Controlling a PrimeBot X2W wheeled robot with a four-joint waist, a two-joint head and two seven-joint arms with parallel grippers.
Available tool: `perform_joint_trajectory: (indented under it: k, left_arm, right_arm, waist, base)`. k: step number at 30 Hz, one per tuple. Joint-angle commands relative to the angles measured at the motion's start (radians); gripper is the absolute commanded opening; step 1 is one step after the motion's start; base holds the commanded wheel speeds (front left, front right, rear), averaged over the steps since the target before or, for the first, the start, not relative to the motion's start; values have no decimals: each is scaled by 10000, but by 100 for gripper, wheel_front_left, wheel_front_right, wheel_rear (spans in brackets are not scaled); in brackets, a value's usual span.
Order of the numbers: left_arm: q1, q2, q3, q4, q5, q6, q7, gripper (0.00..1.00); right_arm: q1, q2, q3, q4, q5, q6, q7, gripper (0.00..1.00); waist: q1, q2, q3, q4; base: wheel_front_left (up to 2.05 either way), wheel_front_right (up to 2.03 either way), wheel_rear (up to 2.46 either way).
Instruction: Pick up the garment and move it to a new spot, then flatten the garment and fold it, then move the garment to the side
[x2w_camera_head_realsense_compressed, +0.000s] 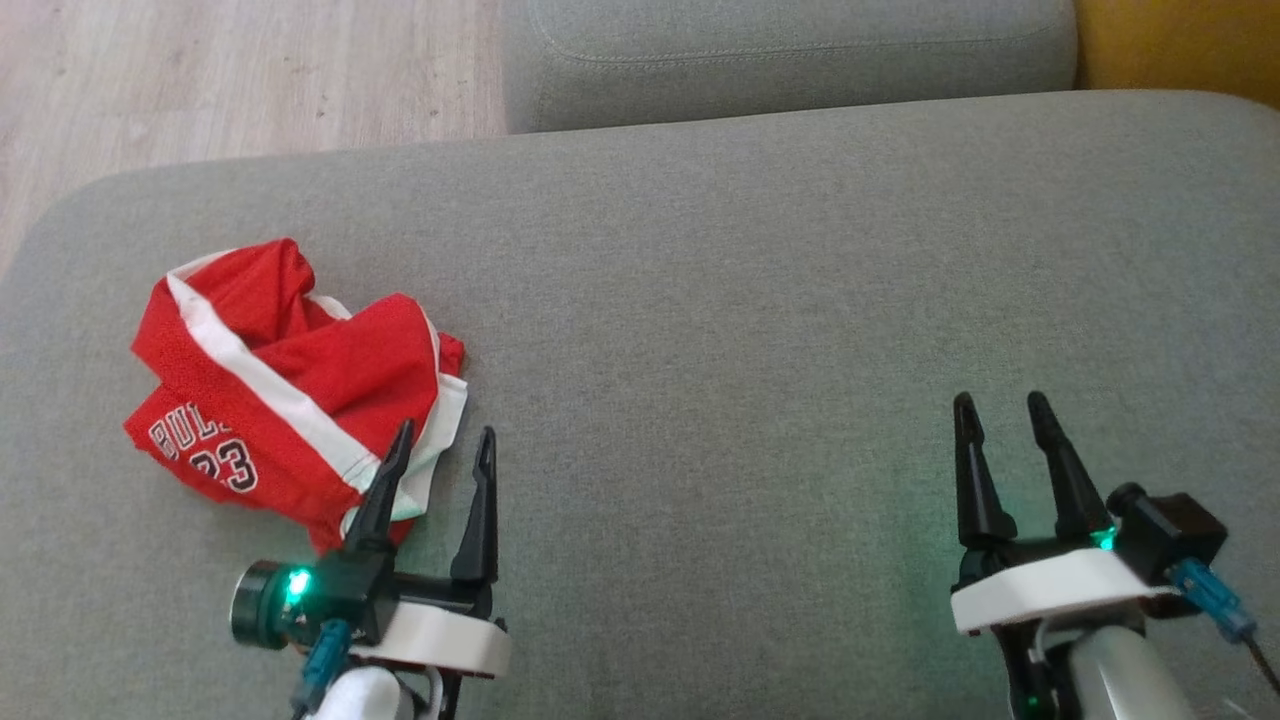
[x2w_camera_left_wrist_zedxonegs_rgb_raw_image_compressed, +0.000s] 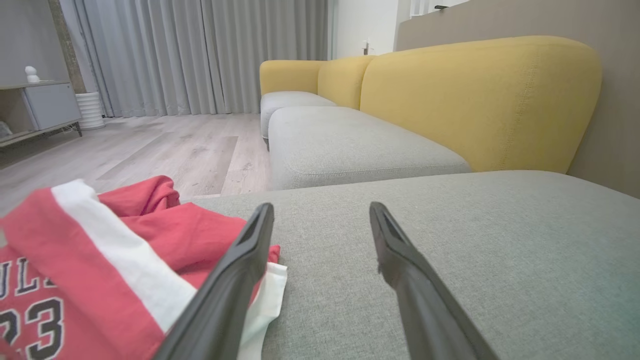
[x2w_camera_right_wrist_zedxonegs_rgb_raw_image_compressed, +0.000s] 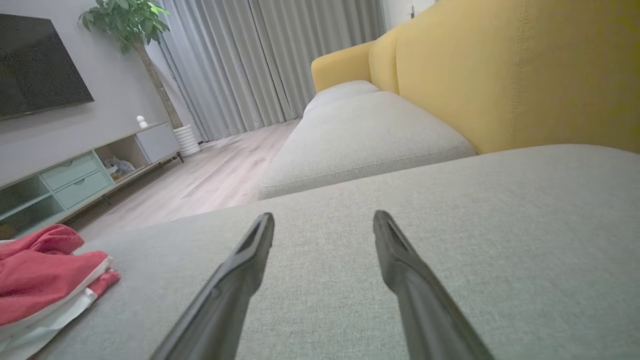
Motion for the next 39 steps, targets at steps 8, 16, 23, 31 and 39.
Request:
perform_joint_trajectory:
  k: [8,16,23,31,39]
  left_arm:
    - [-162,-285,949,-249,192,-306,-93,100]
    - [-82,-468,1297,-205,277,-578,-93,100]
    - [51,-566,1609,-261,429,-628,-93,100]
    - [254,-617,1915,-236,570,-746,-93,100]
    - [434,-657,2083,-156,608,-737,-93,100]
  right_arm:
    - [-451,-72,237,-21,-159,-7,-95,100]
    - [-388,-72,310,-193,-508,-7,-95,100]
    - [-261,-72,500,-320,-922,-7,-95,100]
    - [-148,-72,838,-374,-935,-7,-95,100]
    - [-23,-72,1116,-280,-896,-7,-95,100]
  waist:
    - [0,0,-26,-69]
    - [0,0,-66,44]
    - [0,0,-131,597]
    - [0,0,-311,1456]
    - [0,0,-510,2237]
  base:
    - [0,0,0]
    - [0,0,0]
    - [0,0,0]
    - [0,0,0]
    - [0,0,0]
